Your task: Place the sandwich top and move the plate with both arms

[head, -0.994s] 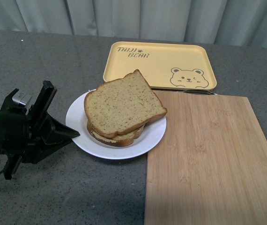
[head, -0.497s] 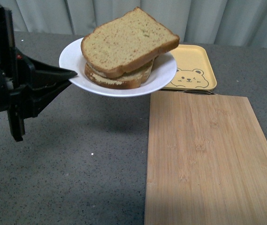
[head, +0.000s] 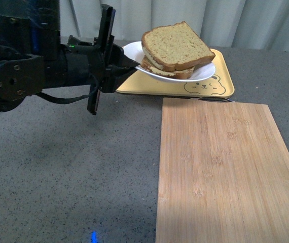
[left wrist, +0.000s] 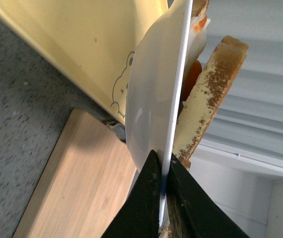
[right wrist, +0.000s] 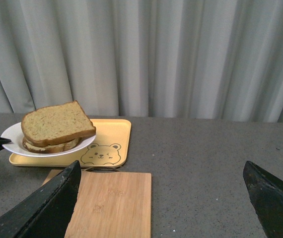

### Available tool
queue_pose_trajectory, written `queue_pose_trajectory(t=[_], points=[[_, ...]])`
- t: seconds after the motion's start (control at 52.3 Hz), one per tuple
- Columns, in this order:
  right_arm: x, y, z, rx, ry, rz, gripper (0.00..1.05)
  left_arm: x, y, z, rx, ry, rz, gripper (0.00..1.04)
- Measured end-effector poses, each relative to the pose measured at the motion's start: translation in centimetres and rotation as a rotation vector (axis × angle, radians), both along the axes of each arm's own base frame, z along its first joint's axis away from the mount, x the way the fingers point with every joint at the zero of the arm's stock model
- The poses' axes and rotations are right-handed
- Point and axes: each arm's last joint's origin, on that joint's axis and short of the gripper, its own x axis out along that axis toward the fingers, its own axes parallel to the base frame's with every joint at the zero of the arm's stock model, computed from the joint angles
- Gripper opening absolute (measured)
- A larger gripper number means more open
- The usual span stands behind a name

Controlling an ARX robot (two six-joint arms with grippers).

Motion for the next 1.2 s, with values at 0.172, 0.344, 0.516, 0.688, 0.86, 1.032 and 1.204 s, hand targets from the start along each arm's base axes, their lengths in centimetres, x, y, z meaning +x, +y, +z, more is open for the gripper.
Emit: queue_pose_trajectory(t=[0.172, 0.344, 0.516, 0.688, 0.86, 1.032, 1.204], points=[[0.0, 0.0, 0.0, 0.0, 0.0, 0.0, 0.95, 2.3, -1.4, -0.8, 0.0, 0.012, 0.0, 0.04], [0.0, 0.0, 0.0, 0.0, 0.0, 0.0, 0.95, 4.1, -2.4, -1.9, -0.004, 0.027, 0.001, 0.04], [0.0, 0.0, 0.0, 0.0, 0.0, 0.0, 0.95, 5.4, -3.3, -3.6, 0.0, 0.065, -0.003, 0.04], [0.0, 0.0, 0.0, 0.0, 0.0, 0.0, 0.95, 6.4, -4.0, -3.7, -0.01, 0.071, 0.0, 0.13], [0.0, 0.0, 0.0, 0.0, 0.0, 0.0, 0.95, 5.9, -3.7, -3.7, 0.009, 0.077, -0.006, 0.53], [0.0, 0.0, 0.0, 0.0, 0.0, 0.0, 0.95, 4.1, -2.5, -1.1, 0.135, 0.004, -0.032, 0.88], [0.0, 0.0, 0.0, 0.0, 0.0, 0.0, 0.95, 2.8, -1.5, 1.0, 0.431, -0.236, 0.076, 0.92]])
